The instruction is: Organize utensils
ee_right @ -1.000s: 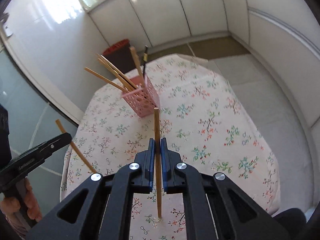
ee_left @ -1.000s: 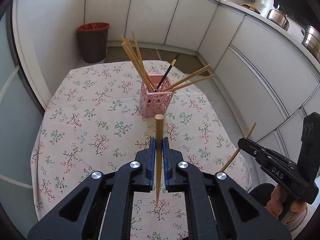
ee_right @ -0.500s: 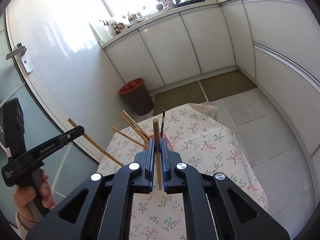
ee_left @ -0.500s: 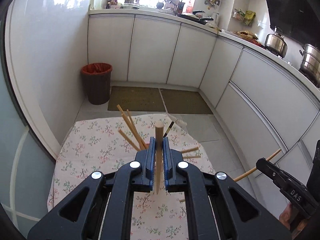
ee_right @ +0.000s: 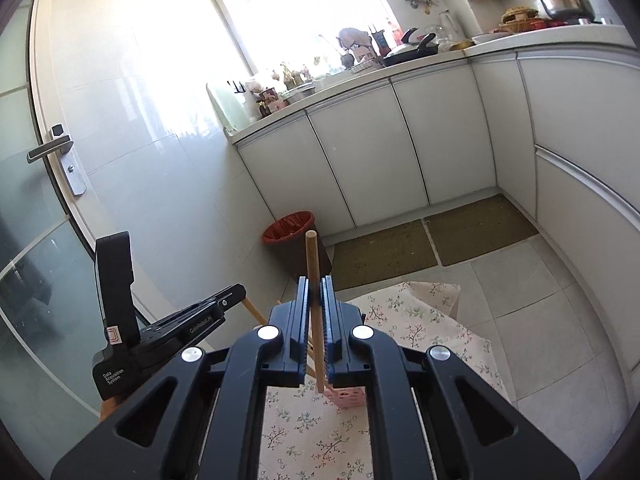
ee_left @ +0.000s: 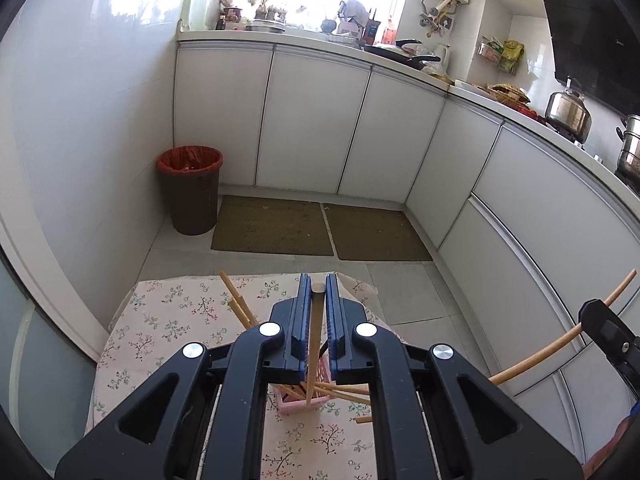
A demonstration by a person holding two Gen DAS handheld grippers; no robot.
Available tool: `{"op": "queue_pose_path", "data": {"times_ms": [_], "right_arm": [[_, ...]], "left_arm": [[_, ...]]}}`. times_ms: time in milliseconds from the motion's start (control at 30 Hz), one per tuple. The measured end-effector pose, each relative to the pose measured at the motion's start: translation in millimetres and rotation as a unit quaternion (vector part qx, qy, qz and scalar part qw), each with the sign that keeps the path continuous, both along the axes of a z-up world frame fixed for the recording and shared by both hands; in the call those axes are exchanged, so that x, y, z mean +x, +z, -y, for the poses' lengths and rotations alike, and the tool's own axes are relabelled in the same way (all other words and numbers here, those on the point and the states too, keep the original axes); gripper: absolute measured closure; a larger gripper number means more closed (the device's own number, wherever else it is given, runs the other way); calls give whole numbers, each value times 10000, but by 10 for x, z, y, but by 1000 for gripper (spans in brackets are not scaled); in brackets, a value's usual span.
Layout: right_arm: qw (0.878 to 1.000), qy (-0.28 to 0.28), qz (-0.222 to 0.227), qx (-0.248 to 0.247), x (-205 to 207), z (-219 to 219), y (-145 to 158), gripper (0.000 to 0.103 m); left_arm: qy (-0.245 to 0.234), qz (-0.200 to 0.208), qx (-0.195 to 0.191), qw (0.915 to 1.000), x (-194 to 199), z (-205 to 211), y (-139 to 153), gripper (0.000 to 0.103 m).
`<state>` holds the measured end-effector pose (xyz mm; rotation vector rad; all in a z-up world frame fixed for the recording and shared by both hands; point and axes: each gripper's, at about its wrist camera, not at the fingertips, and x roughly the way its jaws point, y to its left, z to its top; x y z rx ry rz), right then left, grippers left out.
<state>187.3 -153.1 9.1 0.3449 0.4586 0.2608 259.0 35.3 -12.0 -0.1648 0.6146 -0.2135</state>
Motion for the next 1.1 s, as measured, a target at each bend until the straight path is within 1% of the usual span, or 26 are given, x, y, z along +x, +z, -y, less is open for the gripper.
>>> {"op": "queue_pose_path", "data": {"times_ms": [133,267,367,400,433,467,500,567,600,767,800,867,967,1000,1033,1100], "right_arm": [[10000,6,-50,40,103,-8,-13,97],[9999,-5,-114,102,258,14,-33,97],[9999,-17,-93,56,319,-8,-34,97],[10000,-22,-82,29,321,-18,-47,97],[10000,-23,-88,10,337,-29,-59,97],[9999,-10,-109,-8,355,-41,-76,97],[9999,-4,-132,-34,381,-59,-88,97],[9998,-24,-160,-96,424,-109,-118,97],[9998,-37,-172,-117,454,-127,-131,97],[9992,-112,-219,-312,593,-248,-225,97],[9990,-127,-215,-368,618,-279,-244,97],[9985,-145,-208,-488,665,-356,-276,97],[9981,-77,-228,-574,744,-473,-332,96],[9979,-36,-253,-596,768,-513,-356,93],[9976,-30,-286,-630,787,-552,-390,93],[9969,-27,-330,-711,825,-619,-453,89]], "left_arm": [[-109,13,-135,9998,48,-19,114,97],[-123,145,-33,9998,87,18,237,97],[-58,169,89,9998,109,37,219,96],[-75,84,65,9999,124,32,176,96],[-90,-43,49,9999,150,24,121,93],[-112,-218,86,9997,178,28,45,77],[-75,-344,133,9993,192,22,-23,54],[120,-276,150,9994,158,-34,-75,31],[223,-178,127,9995,128,-78,-66,28],[568,95,-210,9981,20,-375,38,22],[631,154,-241,9976,-15,-429,59,20],[725,233,-273,9967,-78,-510,87,20],[810,220,-290,9960,-110,-616,81,17],[837,196,-290,9959,-107,-632,71,16],[858,158,-292,9958,-112,-653,47,16],[905,83,-273,9955,-128,-669,2,16]]}}
